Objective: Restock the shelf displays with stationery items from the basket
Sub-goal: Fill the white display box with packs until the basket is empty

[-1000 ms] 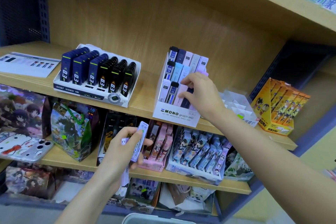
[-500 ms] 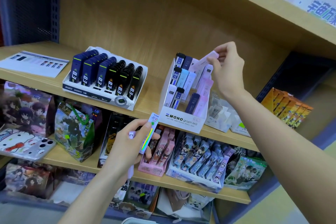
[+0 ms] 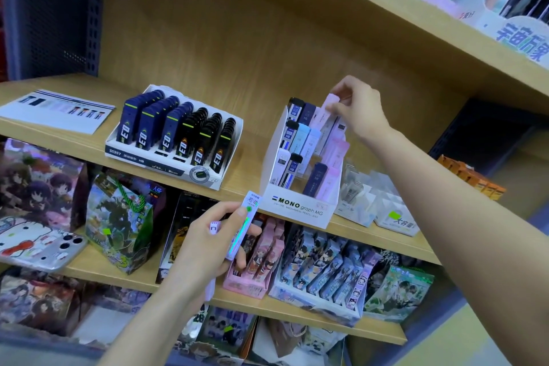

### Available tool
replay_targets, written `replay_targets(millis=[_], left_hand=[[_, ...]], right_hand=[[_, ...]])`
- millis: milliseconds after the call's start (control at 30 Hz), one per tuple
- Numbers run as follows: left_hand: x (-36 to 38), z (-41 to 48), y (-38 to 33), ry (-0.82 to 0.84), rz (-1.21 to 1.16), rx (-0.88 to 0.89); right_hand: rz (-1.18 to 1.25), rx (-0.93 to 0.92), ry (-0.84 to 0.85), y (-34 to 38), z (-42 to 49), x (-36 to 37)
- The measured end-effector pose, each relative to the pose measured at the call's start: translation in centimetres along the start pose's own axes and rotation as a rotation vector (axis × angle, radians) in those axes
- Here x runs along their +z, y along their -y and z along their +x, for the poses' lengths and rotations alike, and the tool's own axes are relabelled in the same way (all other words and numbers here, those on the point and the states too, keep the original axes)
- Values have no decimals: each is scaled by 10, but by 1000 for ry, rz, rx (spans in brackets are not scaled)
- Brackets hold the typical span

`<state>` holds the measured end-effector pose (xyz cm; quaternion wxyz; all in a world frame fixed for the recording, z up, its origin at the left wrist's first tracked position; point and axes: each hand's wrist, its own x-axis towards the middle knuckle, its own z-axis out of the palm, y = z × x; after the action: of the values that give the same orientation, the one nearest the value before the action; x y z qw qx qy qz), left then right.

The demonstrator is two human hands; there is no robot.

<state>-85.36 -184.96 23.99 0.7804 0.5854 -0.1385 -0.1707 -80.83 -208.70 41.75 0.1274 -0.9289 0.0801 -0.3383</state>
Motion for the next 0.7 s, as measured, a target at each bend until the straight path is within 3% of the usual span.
replay_targets(millis=[233, 433, 700], left_hand=[[0, 1, 0, -27, -8, -64], [-3, 1, -3, -30, -41, -84], [-3, 3, 1, -15, -10, -71]], right_hand=[[-2, -36, 29, 1, 4, 13], [143, 87, -22, -2, 6, 11], [75, 21, 29, -10, 0, 7]])
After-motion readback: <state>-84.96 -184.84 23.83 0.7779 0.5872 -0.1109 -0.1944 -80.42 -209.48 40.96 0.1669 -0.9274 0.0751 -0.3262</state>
